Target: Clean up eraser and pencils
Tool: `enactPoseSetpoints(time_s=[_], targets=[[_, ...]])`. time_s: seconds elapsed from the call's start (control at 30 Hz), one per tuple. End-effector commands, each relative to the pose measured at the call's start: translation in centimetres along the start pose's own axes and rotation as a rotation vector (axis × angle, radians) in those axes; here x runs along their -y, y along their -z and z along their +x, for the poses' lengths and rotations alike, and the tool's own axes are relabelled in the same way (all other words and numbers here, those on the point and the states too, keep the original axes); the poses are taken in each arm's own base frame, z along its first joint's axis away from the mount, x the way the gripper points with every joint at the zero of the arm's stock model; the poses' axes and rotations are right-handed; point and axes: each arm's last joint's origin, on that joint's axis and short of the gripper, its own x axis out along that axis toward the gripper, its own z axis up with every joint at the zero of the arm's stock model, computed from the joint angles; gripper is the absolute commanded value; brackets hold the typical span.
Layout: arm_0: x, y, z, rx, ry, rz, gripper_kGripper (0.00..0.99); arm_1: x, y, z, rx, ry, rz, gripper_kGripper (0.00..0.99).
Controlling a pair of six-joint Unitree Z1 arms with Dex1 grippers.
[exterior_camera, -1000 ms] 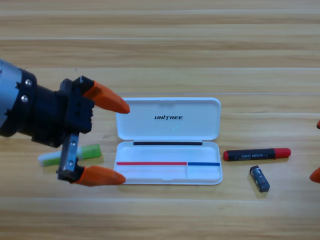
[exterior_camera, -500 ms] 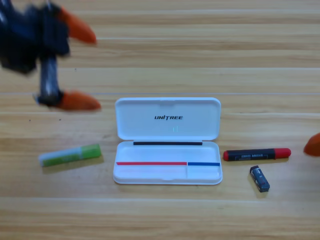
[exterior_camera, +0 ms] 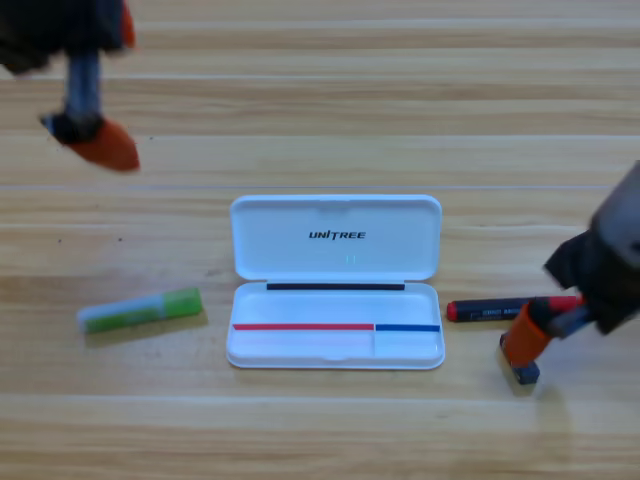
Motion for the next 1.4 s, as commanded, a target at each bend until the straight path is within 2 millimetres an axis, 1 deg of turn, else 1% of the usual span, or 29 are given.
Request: enactPoseSetpoints(time_s=[0.03, 0.13, 0.17, 0.27, 0.37, 0.4, 0.43, 0.5, 0.53, 0.83, 0.87, 0.97, 1.03, 1.07, 1.1, 1.17, 1.23, 1.27, 1.33, 1.4], targets=[[-1.3, 0.1, 6.0, -0.138, 0.118, -0.03, 0.976, -1.0, -1.6, 5.7, -0.086, 0.079, 0.013, 0.948], [-1.1, 0.1, 8.0, -0.166, 0.177, -0.032, 0.976, -1.0, -1.9, 6.7, -0.1, 0.092, 0.029, 0.942], [-1.1, 0.1, 8.4, -0.172, 0.19, -0.034, 0.976, -1.0, -2.0, 6.9, -0.104, 0.094, 0.034, 0.922], [-1.0, 0.0, 9.1, -0.173, 0.212, -0.04, 0.976, -1.0, -2.2, 7.4, -0.11, 0.095, 0.042, 0.882], [-0.9, -0.1, 9.5, -0.174, 0.225, -0.044, 0.976, -1.1, -2.2, 7.8, -0.122, 0.098, 0.04, 0.747], [-0.9, -0.1, 9.6, -0.175, 0.229, -0.047, 0.976, -1.1, -2.2, 7.9, -0.125, 0.097, 0.04, 0.667], [-0.8, -0.1, 9.8, -0.177, 0.232, -0.048, 0.976, -1.1, -2.1, 8.0, -0.13, 0.095, 0.039, 0.518], [-0.6, 0.0, 10.1, -0.179, 0.239, -0.047, 0.976, -1.2, -2.0, 8.2, -0.141, 0.095, 0.038, 0.135], [-0.4, 0.0, 10.3, -0.179, 0.242, -0.047, 0.976, -1.2, -1.9, 8.2, -0.149, 0.095, 0.038, 0.0], [-0.9, 0.9, 11.5, -0.171, 0.248, -0.074, 0.977, -1.2, -1.4, 7.9, -0.205, 0.101, 0.038, 0.0], [-1.0, 1.1, 11.8, -0.169, 0.249, -0.078, 0.977, -1.2, -1.4, 7.9, -0.206, 0.101, 0.036, 0.0], [-1.2, 2.1, 13.7, -0.166, 0.246, -0.093, 0.977, -1.2, -1.4, 7.7, -0.201, 0.09, 0.036, 0.0], [-1.1, 2.6, 15.4, -0.177, 0.254, -0.1, 0.977, -1.4, -1.6, 6.9, -0.187, 0.077, 0.032, 0.0], [-1.1, 2.8, 16.2, -0.178, 0.253, -0.103, 0.977, -1.5, -1.8, 6.1, -0.184, 0.066, 0.011, 0.0], [-1.0, 3.2, 16.9, -0.187, 0.256, -0.106, 0.977, -1.8, -2.2, 4.7, -0.174, 0.055, -0.042, 0.0], [-0.9, 3.6, 18.4, -0.202, 0.264, -0.109, 0.977, -3.4, -3.0, 1.1, -0.137, 0.043, -0.206, 0.0], [-0.6, 4.1, 19.7, -0.213, 0.266, -0.108, 0.976, -4.7, -3.6, -2.1, -0.115, 0.018, -0.462, 0.0], [-0.5, 4.4, 20.3, -0.217, 0.27, -0.104, 0.976, -5.3, -3.7, -3.0, -0.112, -0.007, -0.584, 0.0], [-0.1, 4.8, 21.2, -0.224, 0.277, -0.096, 0.976, -5.8, -4.1, -3.2, -0.093, -0.056, -0.708, 0.0], [0.2, 5.1, 22.1, -0.23, 0.284, -0.091, 0.976, -6.4, -4.3, -2.7, -0.092, -0.133, -0.849, 0.0]])
